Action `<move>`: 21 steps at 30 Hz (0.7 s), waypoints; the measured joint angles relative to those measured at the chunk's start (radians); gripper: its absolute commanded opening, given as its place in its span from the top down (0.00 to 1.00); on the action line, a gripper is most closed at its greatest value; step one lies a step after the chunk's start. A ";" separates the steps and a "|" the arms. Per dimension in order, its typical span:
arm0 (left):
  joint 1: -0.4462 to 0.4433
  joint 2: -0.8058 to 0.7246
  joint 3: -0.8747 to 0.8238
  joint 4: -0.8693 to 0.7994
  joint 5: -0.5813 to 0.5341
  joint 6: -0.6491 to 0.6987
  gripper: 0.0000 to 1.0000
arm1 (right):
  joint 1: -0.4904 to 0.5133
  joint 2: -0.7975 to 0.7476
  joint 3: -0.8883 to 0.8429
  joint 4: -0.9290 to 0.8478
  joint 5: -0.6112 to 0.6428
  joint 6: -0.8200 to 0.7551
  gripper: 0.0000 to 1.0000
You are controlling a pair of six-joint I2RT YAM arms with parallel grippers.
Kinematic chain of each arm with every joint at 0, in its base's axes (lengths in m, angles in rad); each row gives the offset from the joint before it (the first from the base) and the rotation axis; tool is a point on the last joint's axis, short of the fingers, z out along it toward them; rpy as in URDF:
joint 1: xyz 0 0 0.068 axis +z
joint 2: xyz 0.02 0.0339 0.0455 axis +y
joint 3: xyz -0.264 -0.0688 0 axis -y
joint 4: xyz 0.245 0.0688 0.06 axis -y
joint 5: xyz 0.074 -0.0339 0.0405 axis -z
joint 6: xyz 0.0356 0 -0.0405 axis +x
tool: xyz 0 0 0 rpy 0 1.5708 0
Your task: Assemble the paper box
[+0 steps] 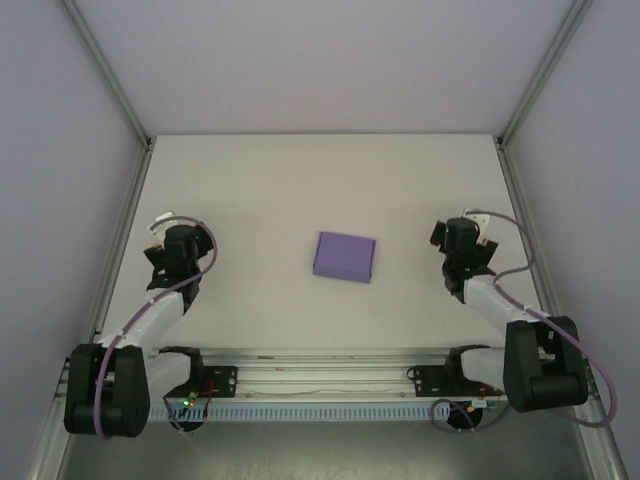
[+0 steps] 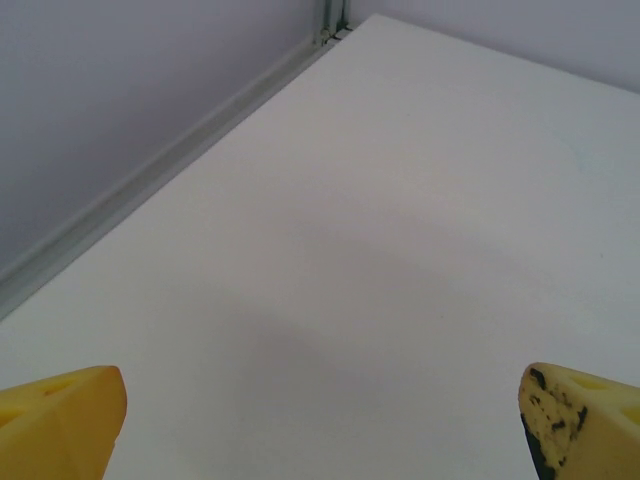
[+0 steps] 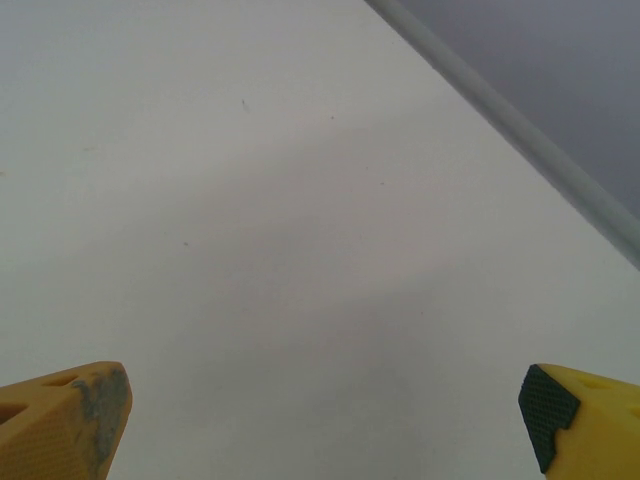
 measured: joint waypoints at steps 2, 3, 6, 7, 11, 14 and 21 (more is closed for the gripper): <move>0.004 0.055 -0.027 0.101 0.026 0.032 0.00 | -0.002 0.024 -0.023 0.089 -0.005 -0.020 0.00; 0.003 0.087 -0.038 0.148 0.041 0.045 0.00 | -0.004 0.036 -0.032 0.142 -0.012 -0.031 0.00; 0.003 0.156 -0.043 0.207 0.084 0.078 0.00 | -0.014 0.076 -0.044 0.266 -0.040 -0.047 0.00; 0.003 0.164 -0.043 0.230 0.096 0.087 0.00 | -0.017 0.087 -0.044 0.284 -0.051 -0.050 0.00; 0.003 0.189 -0.121 0.480 0.131 0.111 0.00 | -0.029 0.096 -0.079 0.412 -0.135 -0.062 0.00; 0.003 0.335 -0.170 0.689 0.151 0.126 0.00 | -0.031 0.124 -0.123 0.500 -0.186 -0.070 0.00; -0.004 0.399 -0.082 0.672 0.208 0.166 0.00 | -0.113 0.298 -0.048 0.529 -0.242 -0.029 0.00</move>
